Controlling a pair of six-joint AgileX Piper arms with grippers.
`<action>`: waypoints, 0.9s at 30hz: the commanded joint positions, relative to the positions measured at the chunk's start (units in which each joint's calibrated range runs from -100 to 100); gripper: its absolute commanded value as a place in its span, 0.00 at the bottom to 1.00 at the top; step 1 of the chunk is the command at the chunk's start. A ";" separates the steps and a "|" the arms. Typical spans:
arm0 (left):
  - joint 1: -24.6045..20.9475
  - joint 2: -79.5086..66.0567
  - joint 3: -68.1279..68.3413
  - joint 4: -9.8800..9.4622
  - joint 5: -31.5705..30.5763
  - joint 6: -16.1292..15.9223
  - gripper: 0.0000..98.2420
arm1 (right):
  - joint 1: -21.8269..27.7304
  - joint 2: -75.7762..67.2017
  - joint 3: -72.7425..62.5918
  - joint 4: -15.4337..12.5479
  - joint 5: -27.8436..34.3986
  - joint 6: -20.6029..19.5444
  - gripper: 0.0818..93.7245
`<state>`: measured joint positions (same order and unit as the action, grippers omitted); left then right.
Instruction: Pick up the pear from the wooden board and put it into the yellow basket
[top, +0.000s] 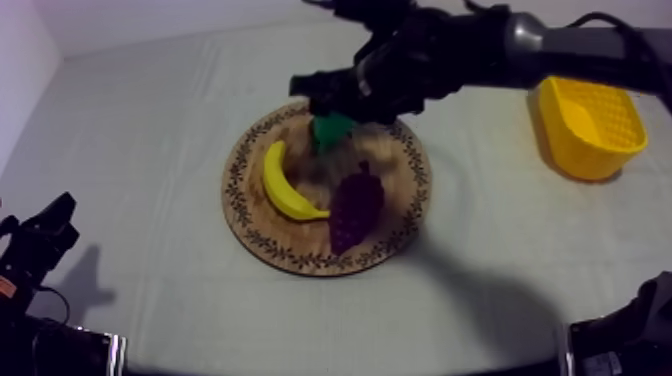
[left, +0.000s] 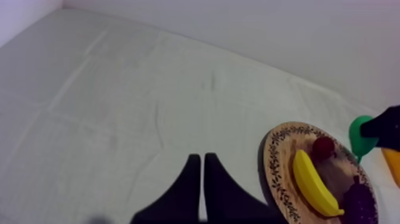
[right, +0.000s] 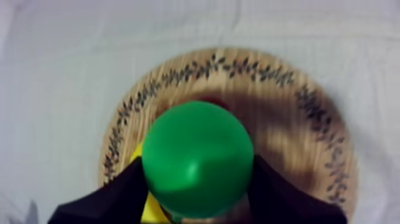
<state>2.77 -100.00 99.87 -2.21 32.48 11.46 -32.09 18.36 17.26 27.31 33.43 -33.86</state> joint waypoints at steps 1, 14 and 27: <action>0.01 0.00 0.02 -0.02 0.01 -0.01 0.00 | 1.93 -5.22 0.51 0.90 0.04 0.08 0.40; 0.01 0.00 0.02 -0.02 0.01 0.00 0.00 | 18.96 -24.70 4.22 10.62 -2.19 -1.86 0.42; 0.01 0.00 0.02 -0.02 0.01 0.03 0.00 | 35.24 -31.96 13.27 4.62 -13.08 8.42 0.44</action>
<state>2.77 -100.00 99.87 -2.21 32.48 11.49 -0.21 -13.53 28.73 35.06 22.02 -30.43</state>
